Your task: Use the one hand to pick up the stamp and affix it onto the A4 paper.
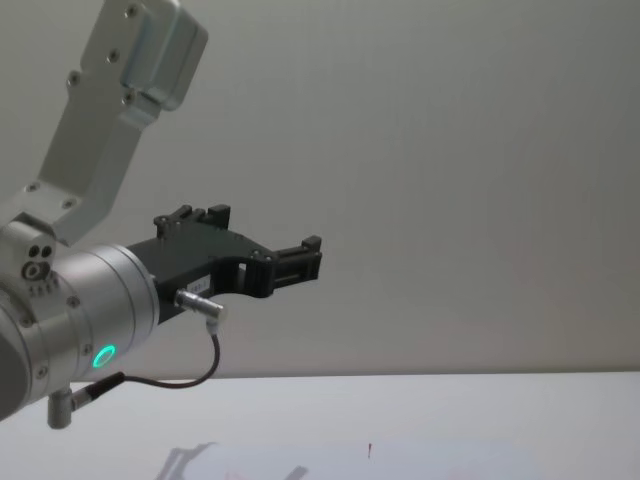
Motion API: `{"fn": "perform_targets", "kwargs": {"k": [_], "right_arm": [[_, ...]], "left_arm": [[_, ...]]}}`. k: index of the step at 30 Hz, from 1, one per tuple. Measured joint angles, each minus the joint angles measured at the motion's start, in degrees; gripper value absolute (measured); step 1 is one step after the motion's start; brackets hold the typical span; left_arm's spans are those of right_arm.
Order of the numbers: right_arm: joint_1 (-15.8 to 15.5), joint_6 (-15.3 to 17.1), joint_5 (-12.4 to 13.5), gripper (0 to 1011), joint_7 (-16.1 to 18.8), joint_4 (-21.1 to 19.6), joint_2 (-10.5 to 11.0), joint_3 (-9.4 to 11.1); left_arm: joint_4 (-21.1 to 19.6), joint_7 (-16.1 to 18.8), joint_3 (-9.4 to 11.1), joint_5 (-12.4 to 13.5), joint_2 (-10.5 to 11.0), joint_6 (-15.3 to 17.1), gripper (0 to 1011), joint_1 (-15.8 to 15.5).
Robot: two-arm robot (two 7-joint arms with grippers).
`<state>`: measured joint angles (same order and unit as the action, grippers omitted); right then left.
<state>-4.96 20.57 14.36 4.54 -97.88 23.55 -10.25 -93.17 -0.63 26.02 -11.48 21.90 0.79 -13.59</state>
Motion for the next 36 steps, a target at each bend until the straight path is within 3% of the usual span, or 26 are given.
{"fn": "perform_targets", "kwargs": {"k": [9, 19, 28, 36], "right_arm": [[2.10, -3.07, -1.24, 217, 2.33, -0.23, -0.62, -0.07], [7.20, -6.52, -2.20, 217, 7.69, 1.83, -3.07, -1.09], [12.44, -7.14, -2.36, 217, 13.89, 7.19, -6.24, -2.77], [16.30, -5.36, -3.33, 217, 17.80, 13.26, -8.77, -4.36]], "left_arm": [[0.00, 0.00, 0.00, 0.00, 0.00, 0.00, 1001, 0.00], [0.00, 0.00, 0.00, 0.00, 0.00, 0.00, 1001, 0.00], [0.00, 0.00, 0.00, 0.00, 0.00, 0.00, 1001, 0.00], [0.00, 0.00, 0.00, 0.00, 0.00, 0.00, 1001, 0.00]]}}
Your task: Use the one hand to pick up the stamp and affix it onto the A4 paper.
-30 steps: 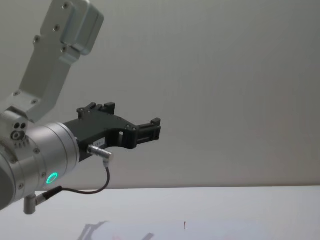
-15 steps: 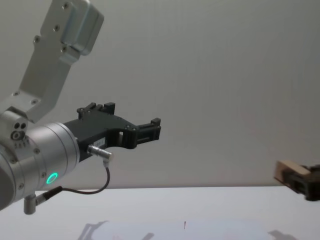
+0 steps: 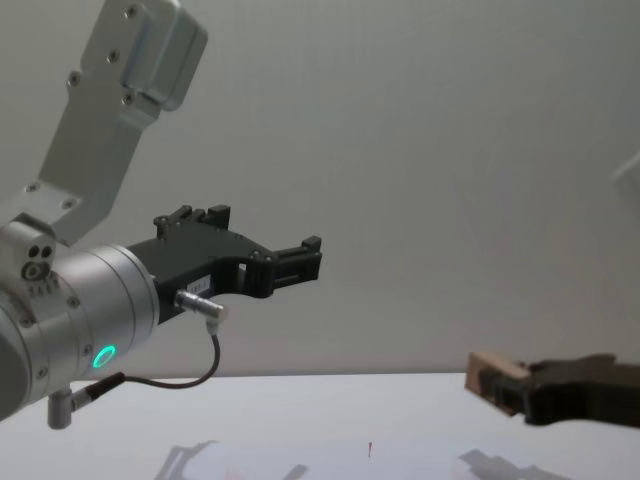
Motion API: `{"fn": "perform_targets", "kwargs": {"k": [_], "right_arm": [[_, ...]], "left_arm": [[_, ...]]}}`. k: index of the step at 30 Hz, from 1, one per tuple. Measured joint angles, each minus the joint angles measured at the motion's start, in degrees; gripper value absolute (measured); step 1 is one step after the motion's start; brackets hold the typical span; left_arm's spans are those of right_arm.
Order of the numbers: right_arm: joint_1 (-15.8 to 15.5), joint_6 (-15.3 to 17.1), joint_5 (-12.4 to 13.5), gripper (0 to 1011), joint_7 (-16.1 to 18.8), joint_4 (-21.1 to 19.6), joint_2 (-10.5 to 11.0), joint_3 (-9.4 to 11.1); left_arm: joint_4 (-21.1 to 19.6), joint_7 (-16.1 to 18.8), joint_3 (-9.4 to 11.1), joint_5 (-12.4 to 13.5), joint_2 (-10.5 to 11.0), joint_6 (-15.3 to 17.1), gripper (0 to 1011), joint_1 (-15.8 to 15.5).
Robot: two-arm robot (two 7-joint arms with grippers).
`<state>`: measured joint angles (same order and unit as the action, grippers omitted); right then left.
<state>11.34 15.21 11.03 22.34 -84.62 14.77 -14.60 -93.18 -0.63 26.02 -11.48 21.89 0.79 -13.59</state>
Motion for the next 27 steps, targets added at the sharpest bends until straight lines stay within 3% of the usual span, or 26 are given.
{"fn": "perform_targets", "kwargs": {"k": [11, 27], "right_arm": [[4.16, 1.69, -3.49, 217, 3.16, 7.78, -2.41, -1.92], [5.31, 3.87, -6.52, 217, 3.75, 10.69, -3.08, -3.12]], "left_arm": [[0.00, 0.00, 0.00, 0.00, 0.00, 0.00, 1001, 0.00], [0.00, 0.00, 0.00, 0.00, 0.00, 0.00, 1001, 0.00]]}}
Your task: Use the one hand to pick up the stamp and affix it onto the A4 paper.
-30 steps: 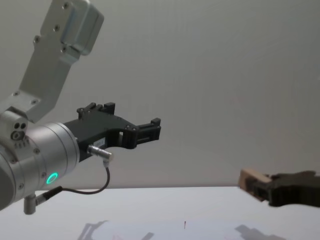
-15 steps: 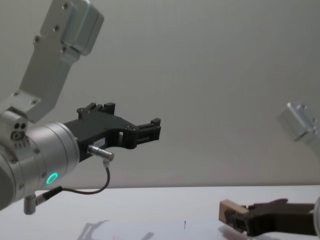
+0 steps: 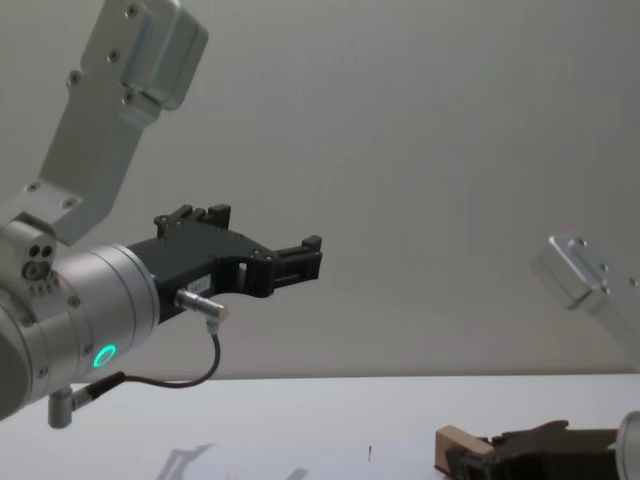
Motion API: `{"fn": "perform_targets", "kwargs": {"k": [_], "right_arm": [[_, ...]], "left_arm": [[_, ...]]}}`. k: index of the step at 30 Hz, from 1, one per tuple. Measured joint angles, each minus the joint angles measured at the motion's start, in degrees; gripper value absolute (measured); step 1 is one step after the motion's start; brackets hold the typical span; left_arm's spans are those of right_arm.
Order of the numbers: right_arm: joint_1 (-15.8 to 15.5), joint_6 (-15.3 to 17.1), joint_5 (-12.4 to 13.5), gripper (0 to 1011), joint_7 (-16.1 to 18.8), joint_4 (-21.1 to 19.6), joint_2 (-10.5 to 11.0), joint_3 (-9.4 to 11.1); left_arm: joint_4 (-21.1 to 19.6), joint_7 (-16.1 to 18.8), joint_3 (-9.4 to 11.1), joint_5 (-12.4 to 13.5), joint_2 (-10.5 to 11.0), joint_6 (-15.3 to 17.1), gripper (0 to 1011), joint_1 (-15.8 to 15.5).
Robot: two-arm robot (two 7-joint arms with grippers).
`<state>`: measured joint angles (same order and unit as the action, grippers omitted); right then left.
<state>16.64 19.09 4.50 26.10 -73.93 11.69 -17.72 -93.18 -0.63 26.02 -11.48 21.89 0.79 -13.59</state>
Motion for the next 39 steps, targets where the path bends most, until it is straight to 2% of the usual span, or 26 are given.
{"fn": "perform_targets", "kwargs": {"k": [12, 20, 31, 37, 38, 39], "right_arm": [[-0.39, 0.45, -0.38, 217, -0.80, -0.68, 0.14, -0.29], [-0.41, -0.96, 0.59, 217, -1.52, -2.78, 0.18, -0.19], [-1.24, -3.27, 4.23, 217, -4.54, -10.63, 1.44, 1.59], [-4.38, -2.96, 7.49, 217, -8.36, -17.37, 4.16, 3.71], [-4.38, -2.96, 7.49, 217, -8.36, -17.37, 4.16, 3.71], [-6.00, -2.43, 8.63, 217, -9.66, -19.62, 5.37, 4.52]], "left_arm": [[0.00, 0.00, 0.00, 0.00, 0.00, 0.00, 1001, 0.00], [0.00, 0.00, 0.00, 0.00, 0.00, 0.00, 1001, 0.00], [0.00, 0.00, 0.00, 0.00, 0.00, 0.00, 1001, 0.00], [0.00, 0.00, 0.00, 0.00, 0.00, 0.00, 1001, 0.00], [0.00, 0.00, 0.00, 0.00, 0.00, 0.00, 1001, 0.00], [0.00, 0.00, 0.00, 0.00, 0.00, 0.00, 1001, 0.00]]}}
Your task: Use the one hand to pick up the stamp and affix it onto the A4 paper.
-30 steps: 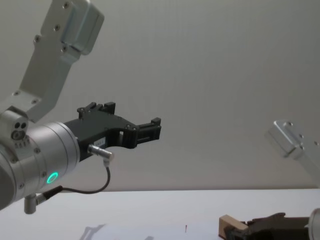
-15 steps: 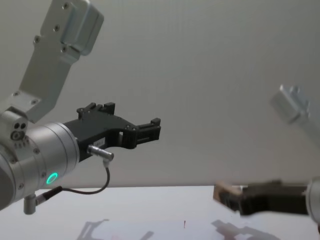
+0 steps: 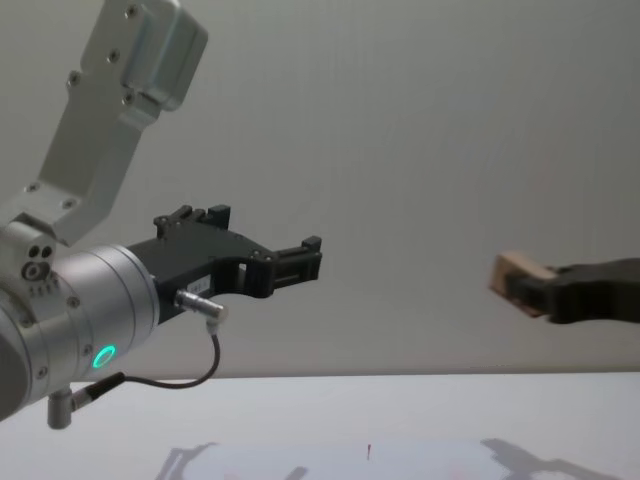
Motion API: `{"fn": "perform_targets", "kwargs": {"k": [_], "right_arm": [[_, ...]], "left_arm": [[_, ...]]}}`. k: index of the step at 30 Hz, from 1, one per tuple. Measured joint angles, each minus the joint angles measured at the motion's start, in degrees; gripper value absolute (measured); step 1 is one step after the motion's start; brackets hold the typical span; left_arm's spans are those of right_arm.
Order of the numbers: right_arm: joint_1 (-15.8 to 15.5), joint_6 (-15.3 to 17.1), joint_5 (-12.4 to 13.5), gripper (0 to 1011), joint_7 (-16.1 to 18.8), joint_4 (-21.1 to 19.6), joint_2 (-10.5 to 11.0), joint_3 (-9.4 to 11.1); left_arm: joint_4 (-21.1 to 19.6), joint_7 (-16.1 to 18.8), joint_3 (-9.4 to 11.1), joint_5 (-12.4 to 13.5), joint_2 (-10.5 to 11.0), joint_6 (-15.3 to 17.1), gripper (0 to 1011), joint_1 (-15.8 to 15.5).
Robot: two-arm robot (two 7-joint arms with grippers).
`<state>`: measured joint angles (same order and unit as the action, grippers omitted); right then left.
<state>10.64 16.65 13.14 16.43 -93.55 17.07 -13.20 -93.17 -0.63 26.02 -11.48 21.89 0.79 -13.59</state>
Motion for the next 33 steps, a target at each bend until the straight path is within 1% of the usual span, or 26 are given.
{"fn": "perform_targets", "kwargs": {"k": [1, 4, 5, 7, 8, 10, 11, 12, 14, 15, 18, 19, 20, 21, 23, 26, 33], "right_arm": [[0.00, 0.00, 0.00, 217, 0.00, 0.00, 0.00, 0.00], [-2.74, 1.10, 2.10, 217, -2.23, -3.09, 1.92, 1.29], [-2.74, 1.10, 2.10, 217, -2.23, -3.09, 1.92, 1.29], [-5.34, 2.01, 3.82, 217, -4.00, -5.47, 3.55, 2.35], [-5.34, 2.01, 3.82, 217, -4.00, -5.47, 3.55, 2.35], [-7.85, 2.85, 5.32, 217, -5.47, -7.36, 5.05, 3.31], [-7.85, 2.85, 5.32, 217, -5.47, -7.36, 5.05, 3.31], [-9.43, 3.25, 6.09, 217, -6.13, -8.37, 5.94, 3.87], [-10.70, 3.67, 6.92, 217, -6.85, -9.14, 6.61, 4.31], [-11.96, 4.02, 7.59, 217, -7.46, -9.80, 7.31, 4.76], [-14.03, 4.58, 8.54, 217, -8.24, -10.73, 8.38, 5.45], [-15.43, 5.00, 9.17, 217, -8.73, -11.17, 9.12, 5.83], [-15.98, 5.19, 9.42, 217, -8.91, -11.39, 9.40, 6.06], [-17.21, 5.51, 9.87, 217, -9.29, -11.67, 10.01, 6.42], [-18.02, 5.77, 10.17, 217, -9.52, -11.82, 10.42, 6.64], [-20.18, 6.40, 10.63, 217, -9.97, -12.06, 11.59, 7.23], [-21.81, 7.23, 10.57, 217, -10.11, -11.91, 12.75, 7.69]], "left_arm": [[0.00, 0.00, 0.00, 0.00, 0.00, 0.00, 1001, 0.00], [0.00, 0.00, 0.00, 0.00, 0.00, 0.00, 1001, 0.00], [0.00, 0.00, 0.00, 0.00, 0.00, 0.00, 1001, 0.00], [0.00, 0.00, 0.00, 0.00, 0.00, 0.00, 1001, 0.00], [0.00, 0.00, 0.00, 0.00, 0.00, 0.00, 1001, 0.00], [0.00, 0.00, 0.00, 0.00, 0.00, 0.00, 1001, 0.00], [0.00, 0.00, 0.00, 0.00, 0.00, 0.00, 1001, 0.00], [0.00, 0.00, 0.00, 0.00, 0.00, 0.00, 1001, 0.00], [0.00, 0.00, 0.00, 0.00, 0.00, 0.00, 1001, 0.00], [0.00, 0.00, 0.00, 0.00, 0.00, 0.00, 1001, 0.00], [0.00, 0.00, 0.00, 0.00, 0.00, 0.00, 1001, 0.00], [0.00, 0.00, 0.00, 0.00, 0.00, 0.00, 1001, 0.00], [0.00, 0.00, 0.00, 0.00, 0.00, 0.00, 1001, 0.00], [0.00, 0.00, 0.00, 0.00, 0.00, 0.00, 1001, 0.00], [0.00, 0.00, 0.00, 0.00, 0.00, 0.00, 1001, 0.00], [0.00, 0.00, 0.00, 0.00, 0.00, 0.00, 1001, 0.00], [0.00, 0.00, 0.00, 0.00, 0.00, 0.00, 1001, 0.00]]}}
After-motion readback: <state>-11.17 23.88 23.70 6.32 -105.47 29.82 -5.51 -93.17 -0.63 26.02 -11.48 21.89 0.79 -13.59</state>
